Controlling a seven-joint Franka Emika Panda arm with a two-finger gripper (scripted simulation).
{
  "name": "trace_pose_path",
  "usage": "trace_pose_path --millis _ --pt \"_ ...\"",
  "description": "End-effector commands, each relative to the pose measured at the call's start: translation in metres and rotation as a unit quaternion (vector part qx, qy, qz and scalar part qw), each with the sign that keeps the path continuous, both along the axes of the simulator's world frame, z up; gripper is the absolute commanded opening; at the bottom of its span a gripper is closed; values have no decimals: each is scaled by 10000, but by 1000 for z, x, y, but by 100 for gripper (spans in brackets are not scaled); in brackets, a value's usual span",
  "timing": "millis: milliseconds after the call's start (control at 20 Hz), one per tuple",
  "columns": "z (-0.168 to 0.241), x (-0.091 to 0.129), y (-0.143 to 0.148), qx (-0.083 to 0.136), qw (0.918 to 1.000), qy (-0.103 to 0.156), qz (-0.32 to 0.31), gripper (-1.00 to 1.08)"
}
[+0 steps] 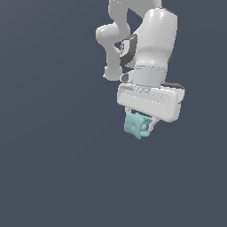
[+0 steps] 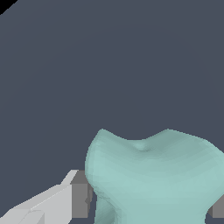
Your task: Pick up the object and move it to a goal position.
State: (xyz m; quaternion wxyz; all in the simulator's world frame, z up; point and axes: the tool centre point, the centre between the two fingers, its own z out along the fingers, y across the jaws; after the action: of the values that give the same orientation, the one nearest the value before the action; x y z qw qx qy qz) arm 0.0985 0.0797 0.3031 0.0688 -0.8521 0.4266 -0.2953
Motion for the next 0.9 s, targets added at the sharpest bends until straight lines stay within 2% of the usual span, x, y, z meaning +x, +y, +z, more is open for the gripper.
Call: trace_pose_path --millis 0,550,850 --pt "18 3 7 -31 9998 -198 -67 -100" --pt "92 8 35 -182 9945 -972 -333 -100" --pt "124 7 49 -256 9900 -1311 -452 -100"
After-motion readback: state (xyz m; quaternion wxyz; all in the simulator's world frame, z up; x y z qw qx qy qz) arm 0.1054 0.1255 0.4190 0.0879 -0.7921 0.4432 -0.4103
